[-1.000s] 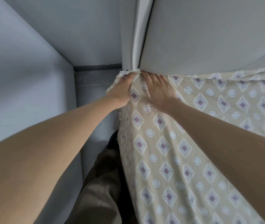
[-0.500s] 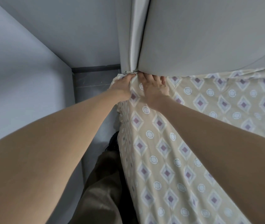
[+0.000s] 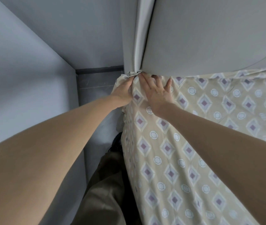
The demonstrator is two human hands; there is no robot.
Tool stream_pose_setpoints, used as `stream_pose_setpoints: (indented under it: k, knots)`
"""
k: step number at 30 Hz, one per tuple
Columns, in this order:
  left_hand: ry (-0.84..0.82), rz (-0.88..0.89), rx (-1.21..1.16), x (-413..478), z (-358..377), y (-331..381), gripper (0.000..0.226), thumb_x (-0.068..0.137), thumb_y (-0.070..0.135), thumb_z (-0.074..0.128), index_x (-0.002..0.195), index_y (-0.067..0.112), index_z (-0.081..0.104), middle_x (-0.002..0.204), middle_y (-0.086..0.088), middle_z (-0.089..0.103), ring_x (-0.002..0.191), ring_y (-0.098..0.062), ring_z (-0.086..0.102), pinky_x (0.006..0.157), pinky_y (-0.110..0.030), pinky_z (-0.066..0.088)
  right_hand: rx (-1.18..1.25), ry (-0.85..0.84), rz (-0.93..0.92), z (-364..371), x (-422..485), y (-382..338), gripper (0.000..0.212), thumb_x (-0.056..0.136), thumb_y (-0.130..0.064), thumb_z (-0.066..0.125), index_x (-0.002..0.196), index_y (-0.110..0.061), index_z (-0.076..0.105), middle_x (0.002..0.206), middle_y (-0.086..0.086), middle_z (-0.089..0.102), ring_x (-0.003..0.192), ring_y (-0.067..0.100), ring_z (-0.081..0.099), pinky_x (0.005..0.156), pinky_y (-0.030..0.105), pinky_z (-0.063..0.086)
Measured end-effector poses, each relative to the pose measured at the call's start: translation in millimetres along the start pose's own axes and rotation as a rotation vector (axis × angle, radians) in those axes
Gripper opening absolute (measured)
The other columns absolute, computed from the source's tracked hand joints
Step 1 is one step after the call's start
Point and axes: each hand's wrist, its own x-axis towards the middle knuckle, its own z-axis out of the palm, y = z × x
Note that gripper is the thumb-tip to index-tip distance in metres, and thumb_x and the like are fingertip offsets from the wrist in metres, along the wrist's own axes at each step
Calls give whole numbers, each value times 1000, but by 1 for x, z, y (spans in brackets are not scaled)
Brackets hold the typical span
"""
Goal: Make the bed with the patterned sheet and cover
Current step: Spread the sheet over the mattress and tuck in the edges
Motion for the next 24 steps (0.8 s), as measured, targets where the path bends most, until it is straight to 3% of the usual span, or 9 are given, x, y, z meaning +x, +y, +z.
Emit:
stream_pose_setpoints:
  k: [3, 7, 11, 13, 16, 18, 20, 21, 24]
  knots:
    - [-74, -56, 41, 10, -3, -4, 65, 93, 9, 44, 149, 32, 20, 146, -2, 37, 129, -24, 40, 106, -34, 38, 6, 16, 12, -2, 8, -1, 110, 76, -2, 66, 151, -21, -12, 155, -5, 0, 141, 24, 10, 113, 63, 11]
    - [-150, -147, 60, 20, -5, -14, 72, 93, 10, 40, 150, 41, 7, 150, -3, 30, 129, -28, 39, 91, -26, 40, -20, -32, 19, -5, 16, 0, 106, 79, -3, 62, 151, -23, -12, 155, -4, 1, 142, 25, 7, 114, 60, 12]
    - [-163, -171, 122, 24, -7, -17, 72, 95, 16, 46, 149, 42, 6, 154, -4, 24, 137, -31, 27, 107, -29, 32, -8, 13, 10, 2, 19, -4, 101, 80, -5, 60, 152, -22, -9, 155, -4, 2, 142, 27, 8, 115, 60, 9]
    - [-178, -159, 122, 24, -8, -16, 74, 93, 14, 51, 150, 40, 12, 152, -4, 26, 137, -28, 29, 110, -29, 30, 114, 62, -40, 6, 12, 5, 92, 83, -3, 54, 153, -21, -4, 157, -5, 4, 142, 27, 8, 118, 53, 1]
    - [-5, -157, 126, 12, 3, 3, 65, 88, 15, 55, 147, 28, 31, 146, -5, 39, 133, -27, 37, 109, -33, 33, 193, 83, -82, 14, -13, 35, 72, 95, -16, 39, 153, -19, -3, 160, -5, -1, 147, 21, -2, 119, 42, -8]
    - [254, -157, 258, -3, 17, 25, 50, 86, 10, 52, 136, 16, 45, 135, -13, 45, 126, -31, 40, 105, -37, 35, 208, 95, 14, 24, -32, 55, 65, 98, -30, 32, 153, -21, -3, 160, -6, -4, 147, 18, -7, 118, 49, -5]
    - [435, -69, 377, -20, 34, 47, 43, 85, 4, 46, 126, 11, 51, 128, -15, 45, 120, -32, 41, 101, -39, 37, 303, 63, 192, 28, -50, 73, 66, 98, -42, 30, 152, -27, -6, 159, -12, -9, 147, 19, -11, 115, 60, -4]
    - [446, 32, 407, -25, 42, 52, 43, 85, 2, 45, 126, 11, 51, 128, -13, 44, 120, -31, 41, 100, -39, 36, 353, 44, 285, 28, -55, 79, 68, 98, -48, 30, 152, -30, -7, 158, -14, -12, 146, 20, -14, 113, 62, -4]
    - [228, 318, 462, -27, 64, 67, 53, 88, 0, 41, 138, 18, 43, 142, -2, 37, 131, -22, 34, 106, -35, 28, 454, 47, 479, 27, -62, 107, 66, 99, -46, 29, 152, -28, -5, 159, -11, -12, 147, 21, -12, 112, 65, 1]
